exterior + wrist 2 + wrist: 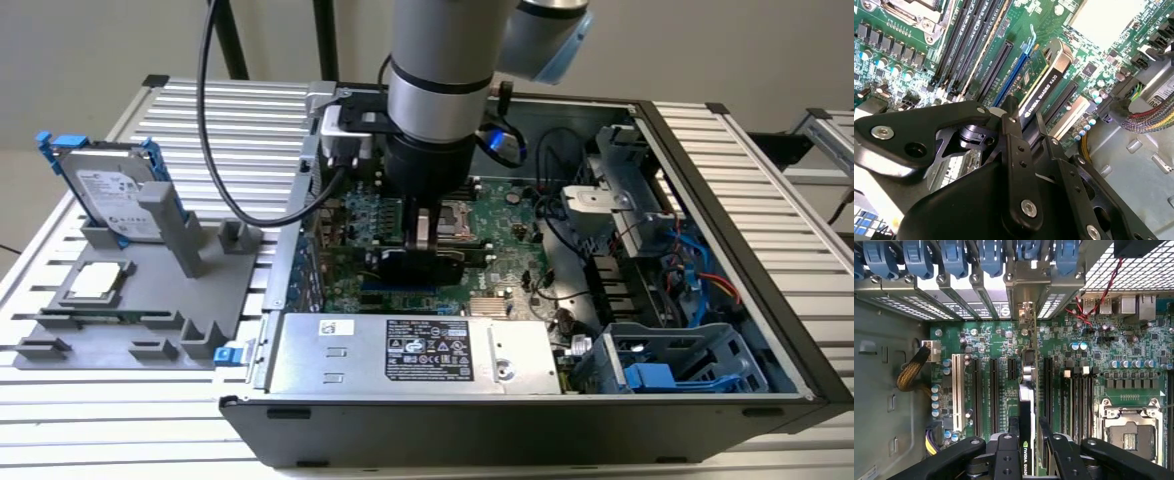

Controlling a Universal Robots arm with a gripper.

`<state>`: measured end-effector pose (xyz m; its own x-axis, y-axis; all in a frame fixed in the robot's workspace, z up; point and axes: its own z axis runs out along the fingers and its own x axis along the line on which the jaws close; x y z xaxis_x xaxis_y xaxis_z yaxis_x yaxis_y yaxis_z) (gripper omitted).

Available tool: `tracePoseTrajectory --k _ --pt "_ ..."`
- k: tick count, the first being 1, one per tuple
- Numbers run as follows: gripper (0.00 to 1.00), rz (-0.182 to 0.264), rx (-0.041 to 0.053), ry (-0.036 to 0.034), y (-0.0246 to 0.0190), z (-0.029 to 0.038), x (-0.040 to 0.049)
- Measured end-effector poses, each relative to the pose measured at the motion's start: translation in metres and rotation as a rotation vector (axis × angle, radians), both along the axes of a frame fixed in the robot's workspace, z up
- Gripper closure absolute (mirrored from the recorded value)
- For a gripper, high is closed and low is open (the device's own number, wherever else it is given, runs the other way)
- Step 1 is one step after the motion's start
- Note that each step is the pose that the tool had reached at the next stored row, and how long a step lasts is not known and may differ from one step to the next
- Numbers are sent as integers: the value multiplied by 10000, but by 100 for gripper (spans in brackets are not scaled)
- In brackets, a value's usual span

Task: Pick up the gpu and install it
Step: 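Insert the gpu into the slot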

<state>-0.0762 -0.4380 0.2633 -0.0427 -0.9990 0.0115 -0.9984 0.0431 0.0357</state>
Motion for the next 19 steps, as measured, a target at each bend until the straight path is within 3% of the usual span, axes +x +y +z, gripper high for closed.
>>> tracePoseTrajectory --k 8,12,19 --pt "100 2 2 -14 11 -32 -12" --pt "100 0 -5 -9 10 -80 -14" --pt "100 0 -1 -12 11 -84 -13"
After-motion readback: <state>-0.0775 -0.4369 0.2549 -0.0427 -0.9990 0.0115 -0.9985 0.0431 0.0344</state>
